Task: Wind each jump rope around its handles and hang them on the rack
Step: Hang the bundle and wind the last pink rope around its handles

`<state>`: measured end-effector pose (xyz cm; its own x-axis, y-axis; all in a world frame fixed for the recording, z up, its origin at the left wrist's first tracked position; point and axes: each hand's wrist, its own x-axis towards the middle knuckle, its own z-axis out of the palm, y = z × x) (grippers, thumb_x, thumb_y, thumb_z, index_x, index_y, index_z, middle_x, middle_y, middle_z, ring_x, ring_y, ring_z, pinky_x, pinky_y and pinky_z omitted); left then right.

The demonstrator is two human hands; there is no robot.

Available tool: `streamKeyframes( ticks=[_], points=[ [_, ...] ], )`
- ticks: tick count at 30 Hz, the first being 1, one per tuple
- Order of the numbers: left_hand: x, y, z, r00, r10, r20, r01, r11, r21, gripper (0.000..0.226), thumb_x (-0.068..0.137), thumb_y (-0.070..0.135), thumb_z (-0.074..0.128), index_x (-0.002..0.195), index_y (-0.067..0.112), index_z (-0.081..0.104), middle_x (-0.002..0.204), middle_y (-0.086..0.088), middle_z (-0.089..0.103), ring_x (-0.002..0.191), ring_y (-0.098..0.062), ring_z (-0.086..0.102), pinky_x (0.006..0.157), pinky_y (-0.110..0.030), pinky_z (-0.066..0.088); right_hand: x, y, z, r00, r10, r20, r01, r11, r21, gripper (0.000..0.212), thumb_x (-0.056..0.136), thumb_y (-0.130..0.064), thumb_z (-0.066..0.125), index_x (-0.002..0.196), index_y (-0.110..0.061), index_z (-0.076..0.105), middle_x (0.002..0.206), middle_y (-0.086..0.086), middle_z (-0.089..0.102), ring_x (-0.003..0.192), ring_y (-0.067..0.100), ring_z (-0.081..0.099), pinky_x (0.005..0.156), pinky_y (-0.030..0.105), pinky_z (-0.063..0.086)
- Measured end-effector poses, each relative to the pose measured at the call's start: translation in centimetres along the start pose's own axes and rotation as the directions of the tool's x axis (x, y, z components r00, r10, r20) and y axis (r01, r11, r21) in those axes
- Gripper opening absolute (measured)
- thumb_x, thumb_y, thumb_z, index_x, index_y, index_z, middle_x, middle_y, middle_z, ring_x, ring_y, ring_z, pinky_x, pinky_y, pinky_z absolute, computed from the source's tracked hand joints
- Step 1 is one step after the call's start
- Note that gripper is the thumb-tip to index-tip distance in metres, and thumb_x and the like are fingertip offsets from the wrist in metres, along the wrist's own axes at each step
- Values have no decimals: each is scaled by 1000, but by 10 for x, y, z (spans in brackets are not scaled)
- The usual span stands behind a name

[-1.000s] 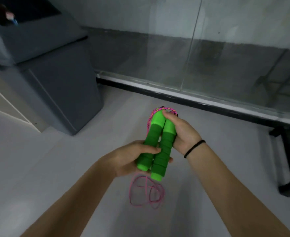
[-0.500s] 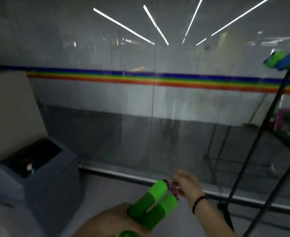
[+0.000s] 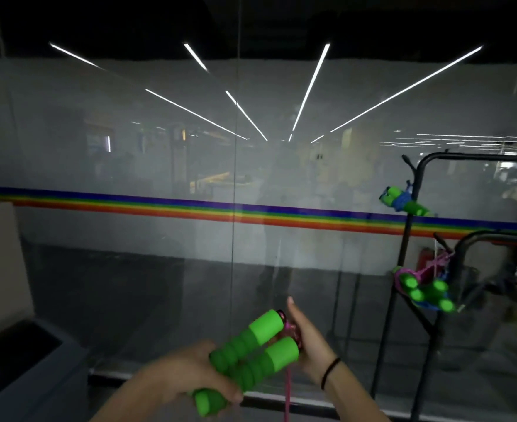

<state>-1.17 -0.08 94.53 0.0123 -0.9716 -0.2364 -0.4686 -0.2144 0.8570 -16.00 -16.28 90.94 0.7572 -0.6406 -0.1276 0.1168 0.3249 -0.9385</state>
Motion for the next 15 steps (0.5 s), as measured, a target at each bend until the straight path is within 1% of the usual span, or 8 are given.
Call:
streamKeyframes(
  ticks=[1, 3, 5, 6, 8, 10, 12, 15],
  points=[
    [3, 3, -3, 999, -27, -20, 26, 999, -43, 52, 51, 21, 85, 96, 3, 69, 82, -13, 72, 67, -17, 63, 56, -25, 48, -2, -6, -5, 1000, -8, 19, 8, 1000, -6, 57, 75, -57, 47, 88, -9, 75, 89, 11, 75, 76, 21, 71, 67, 32, 57],
    [9, 13, -4, 1000, -12, -27, 10, 996, -94, 39, 57, 10, 83, 91, -1, 68, 71, -12, 70, 56, -19, 61, 49, -25, 49, -6, -12, -16, 999, -2, 51, 4, 1000, -25, 60, 79, -61, 40, 107, -16, 70, 111, 11, 69, 95, 24, 69, 78, 40, 56],
    [14, 24, -3, 1000, 13, -12, -14, 996, -94, 28, 62, 3, 79, 88, 3, 69, 69, -8, 69, 55, -17, 61, 49, -24, 50, -12, -15, -22, 997, -13, 81, 15, 999, -29, 63, 81, -64, 36, 114, -18, 65, 118, 10, 66, 104, 26, 65, 85, 46, 53],
    [16, 28, -3, 1000, 23, 2, -22, 995, -96, 27, 62, 3, 79, 87, 6, 69, 70, -7, 69, 57, -18, 62, 51, -25, 51, -15, -19, -23, 994, -52, 96, 51, 999, 6, 63, 79, -65, 42, 113, -18, 66, 119, 10, 66, 107, 26, 64, 90, 47, 51],
    [17, 41, -3, 998, 29, 57, -23, 995, -94, 28, 63, 4, 79, 88, 9, 67, 72, -7, 68, 59, -19, 63, 52, -26, 52, -20, -31, -22, 976, -201, 80, 194, 977, 86, 66, 65, -62, 67, 113, -17, 66, 124, 9, 63, 113, 22, 60, 95, 40, 49],
    [20, 50, -5, 993, 39, 109, -29, 995, -91, 24, 67, 0, 76, 86, 10, 65, 71, -7, 67, 60, -19, 64, 51, -27, 53, -22, -45, -21, 946, -316, 77, 308, 946, 99, 70, 60, -53, 75, 117, -15, 62, 131, 9, 58, 120, 21, 54, 99, 35, 45],
    [22, 60, -9, 989, 65, 131, -54, 995, -85, 20, 71, -5, 73, 83, 10, 65, 72, -9, 67, 62, -19, 65, 55, -28, 55, -25, -58, -19, 940, -319, 119, 313, 947, 69, 57, 65, -50, 68, 108, -13, 68, 114, 8, 68, 106, 20, 63, 89, 32, 51],
    [23, 69, -12, 980, 119, 158, -106, 990, -89, 20, 72, -5, 72, 86, 7, 65, 74, -9, 68, 66, -20, 66, 60, -28, 55, -32, -71, -17, 967, -248, 51, 250, 967, -51, 52, 68, -57, 58, 91, -12, 72, 78, 4, 74, 65, 16, 68, 52, 25, 53]
  ],
)
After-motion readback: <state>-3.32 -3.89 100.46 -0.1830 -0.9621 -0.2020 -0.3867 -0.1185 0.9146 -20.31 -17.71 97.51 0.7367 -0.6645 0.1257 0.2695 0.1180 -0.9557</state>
